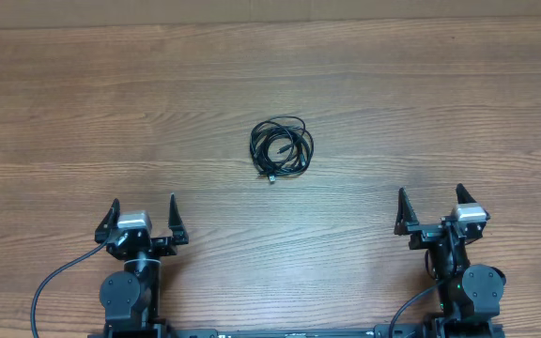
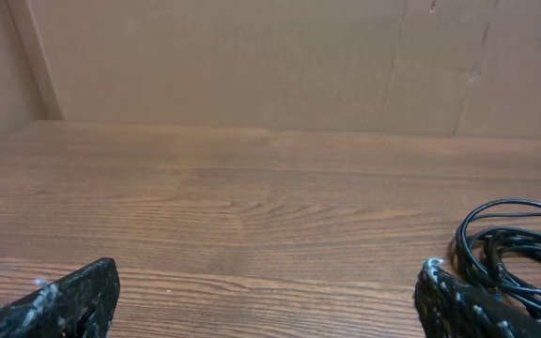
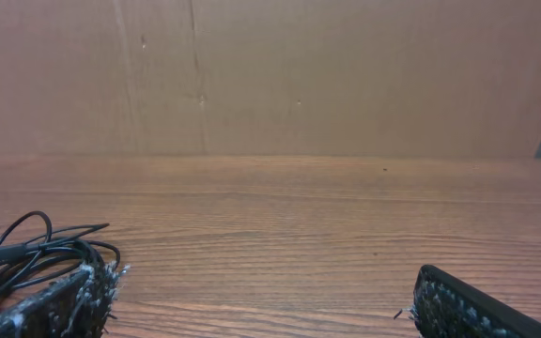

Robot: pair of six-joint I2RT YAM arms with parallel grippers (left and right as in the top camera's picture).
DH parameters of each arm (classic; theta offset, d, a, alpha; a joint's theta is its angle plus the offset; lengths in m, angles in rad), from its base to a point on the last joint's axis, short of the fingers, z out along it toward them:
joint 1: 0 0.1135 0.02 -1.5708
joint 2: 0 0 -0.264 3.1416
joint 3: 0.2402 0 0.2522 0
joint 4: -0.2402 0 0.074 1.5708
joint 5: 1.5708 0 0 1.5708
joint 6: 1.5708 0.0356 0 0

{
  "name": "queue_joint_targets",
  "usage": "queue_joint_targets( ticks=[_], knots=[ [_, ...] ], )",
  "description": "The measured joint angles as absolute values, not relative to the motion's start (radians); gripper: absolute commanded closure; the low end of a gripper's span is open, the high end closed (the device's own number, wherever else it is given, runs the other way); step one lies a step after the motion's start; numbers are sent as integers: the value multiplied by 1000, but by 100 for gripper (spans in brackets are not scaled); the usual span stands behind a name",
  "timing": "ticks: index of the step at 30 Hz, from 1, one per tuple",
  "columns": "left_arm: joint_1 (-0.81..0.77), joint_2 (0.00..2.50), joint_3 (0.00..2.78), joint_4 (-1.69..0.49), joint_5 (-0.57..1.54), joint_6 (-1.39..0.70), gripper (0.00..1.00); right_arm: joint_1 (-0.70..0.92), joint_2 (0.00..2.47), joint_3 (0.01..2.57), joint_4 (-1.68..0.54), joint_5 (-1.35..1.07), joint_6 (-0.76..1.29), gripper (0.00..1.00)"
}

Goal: Untangle cables

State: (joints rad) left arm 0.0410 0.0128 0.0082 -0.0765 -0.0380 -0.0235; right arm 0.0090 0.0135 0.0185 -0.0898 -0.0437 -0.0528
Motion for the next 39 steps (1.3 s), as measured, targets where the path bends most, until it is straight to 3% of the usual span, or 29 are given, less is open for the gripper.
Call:
queue_joint_targets(
  ticks=[12, 19, 23, 26, 29, 32, 39],
  knots=[
    [41, 13, 8, -62, -20, -38, 1, 9, 14, 19, -90, -44, -53, 0],
    [41, 13, 8, 2, 269, -302, 0, 9, 14, 19, -67, -178, 30, 0],
    [41, 13, 12, 178, 400, -390, 0, 9, 14, 19, -51, -349, 178, 0],
    [41, 13, 65, 180, 443, -419, 0, 9, 14, 19, 57, -464, 268, 0],
    [41, 45, 189, 98, 454, -411, 0, 9, 12, 23, 209, -547, 317, 0],
    [41, 140, 375, -31, 464, -371, 0, 5, 13, 83, 178, -557, 336, 0],
    [41, 617, 947, -636, 524, -225, 1, -52, 237, 537, -341, -530, 233, 0]
  ],
)
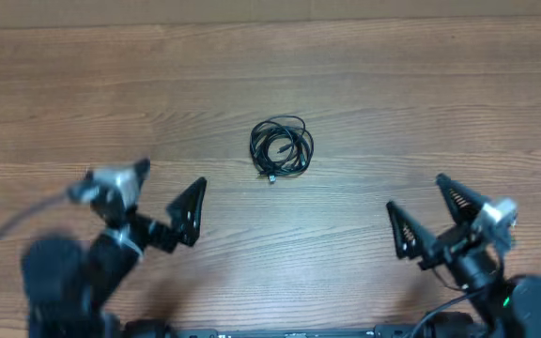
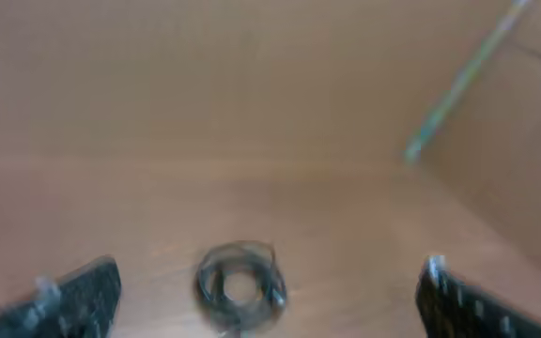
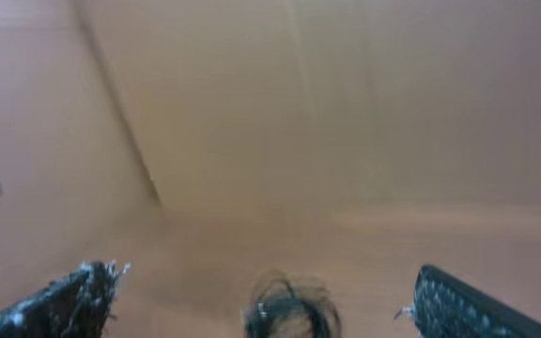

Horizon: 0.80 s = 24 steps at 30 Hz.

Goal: Untangle cables
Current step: 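Move both grippers forward toward the black cable coil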

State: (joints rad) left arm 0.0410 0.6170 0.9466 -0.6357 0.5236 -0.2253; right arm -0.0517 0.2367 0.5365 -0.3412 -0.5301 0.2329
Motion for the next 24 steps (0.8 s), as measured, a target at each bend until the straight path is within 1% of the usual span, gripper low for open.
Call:
queue_joint_targets(
  ticks=[3, 6, 9, 11, 14, 16, 17, 21, 24],
  knots=[
    [41, 858, 1178, -902, 543, -167, 0, -55, 450, 745, -589, -542, 181, 0],
    [41, 1076, 1361, -1107, 552, -130, 0, -58, 703, 960, -819, -564, 155, 0],
    [41, 1228, 1456, -1219, 563, -129, 0, -58, 901, 1108, -915, -651, 171, 0],
    [41, 1305, 1478, -1274, 575, -131, 0, -58, 1011, 1157, -925, -743, 193, 0],
    [41, 1406, 1480, -1309, 589, -131, 0, -49, 1144, 1166, -892, -863, 229, 0],
    [41, 1460, 1480, -1309, 592, -131, 0, -28, 1226, 1167, -878, -903, 242, 0],
    [41, 1478, 1480, -1308, 593, -131, 0, 7, 1308, 1167, -856, -924, 256, 0],
    [41, 1564, 1480, -1302, 597, -131, 0, 144, 1497, 1167, -787, -882, 314, 0],
    [41, 1613, 1481, -1316, 599, -131, 0, 253, 1628, 1167, -724, -747, 401, 0]
  ],
)
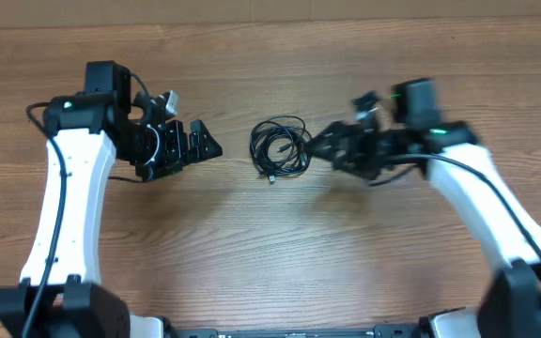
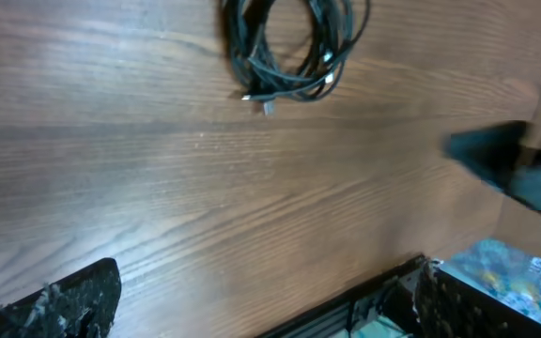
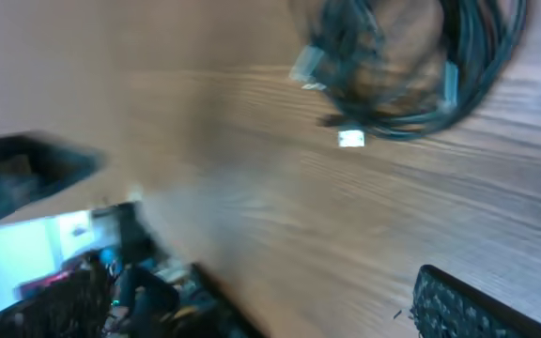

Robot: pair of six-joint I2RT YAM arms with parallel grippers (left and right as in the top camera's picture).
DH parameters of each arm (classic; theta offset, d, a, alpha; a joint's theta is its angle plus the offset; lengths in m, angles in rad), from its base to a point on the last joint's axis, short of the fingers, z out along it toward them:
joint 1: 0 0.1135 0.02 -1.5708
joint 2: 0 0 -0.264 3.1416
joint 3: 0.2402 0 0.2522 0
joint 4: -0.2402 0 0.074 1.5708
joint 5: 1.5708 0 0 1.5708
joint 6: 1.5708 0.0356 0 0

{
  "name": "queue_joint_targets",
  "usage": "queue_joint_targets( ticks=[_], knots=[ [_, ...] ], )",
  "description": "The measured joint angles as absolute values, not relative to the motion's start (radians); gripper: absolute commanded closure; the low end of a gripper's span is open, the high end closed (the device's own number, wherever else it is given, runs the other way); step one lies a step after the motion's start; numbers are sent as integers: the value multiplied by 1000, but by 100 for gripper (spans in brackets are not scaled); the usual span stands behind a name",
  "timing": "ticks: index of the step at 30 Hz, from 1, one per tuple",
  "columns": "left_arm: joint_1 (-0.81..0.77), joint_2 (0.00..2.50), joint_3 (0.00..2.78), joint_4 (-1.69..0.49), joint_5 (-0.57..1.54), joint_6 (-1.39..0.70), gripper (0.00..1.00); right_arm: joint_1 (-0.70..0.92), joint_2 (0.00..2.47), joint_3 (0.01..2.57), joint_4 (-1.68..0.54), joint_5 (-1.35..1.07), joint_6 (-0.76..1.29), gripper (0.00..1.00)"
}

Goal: Untangle cables
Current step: 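Move both grippers forward toward the black cable coil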

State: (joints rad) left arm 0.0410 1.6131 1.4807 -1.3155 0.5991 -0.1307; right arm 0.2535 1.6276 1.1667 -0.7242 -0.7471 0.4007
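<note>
A black cable bundle [image 1: 282, 148] lies coiled in a small tangle at the middle of the wooden table, with small plug ends at its near side. It also shows at the top of the left wrist view as the cable bundle [image 2: 289, 47], and blurred in the right wrist view as the cable bundle [image 3: 411, 66]. My left gripper [image 1: 205, 148] stands open just left of the coil, pointing at it. From the right, my right gripper [image 1: 322, 150] faces the coil, open and close to its edge. Neither touches the cable.
The wooden table [image 1: 270, 263] has a cardboard wall along its far side. The left wrist view shows the table's front edge with a black rail [image 2: 383, 291] and the blurred right arm [image 2: 524, 169].
Both arms have moved from low near the table's front edge up to the coil's level, one at each side of it. Both grippers remain open. The cable has not moved.
Both grippers first rested open at the near edge, facing the far wall, the coil between and beyond them. Then both were lifted and turned toward the coil. Now they flank it closely, open, and the cable lies where it was.
</note>
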Motion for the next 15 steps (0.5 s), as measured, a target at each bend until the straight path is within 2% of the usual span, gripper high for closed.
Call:
queue_joint_targets(
  ticks=[4, 9, 13, 15],
  knots=[
    [41, 1661, 1481, -1335, 599, -131, 0, 322, 1729, 1167, -636, -610, 471, 0],
    [41, 1688, 1481, -1327, 591, -131, 0, 369, 1813, 1167, -487, -531, 521, 17],
    [41, 1689, 1481, -1308, 580, -131, 0, 423, 1851, 1167, -361, -480, 541, 20],
    [39, 1689, 1481, -1299, 573, -131, 0, 454, 1858, 1167, -339, -431, 545, 25]
  ],
)
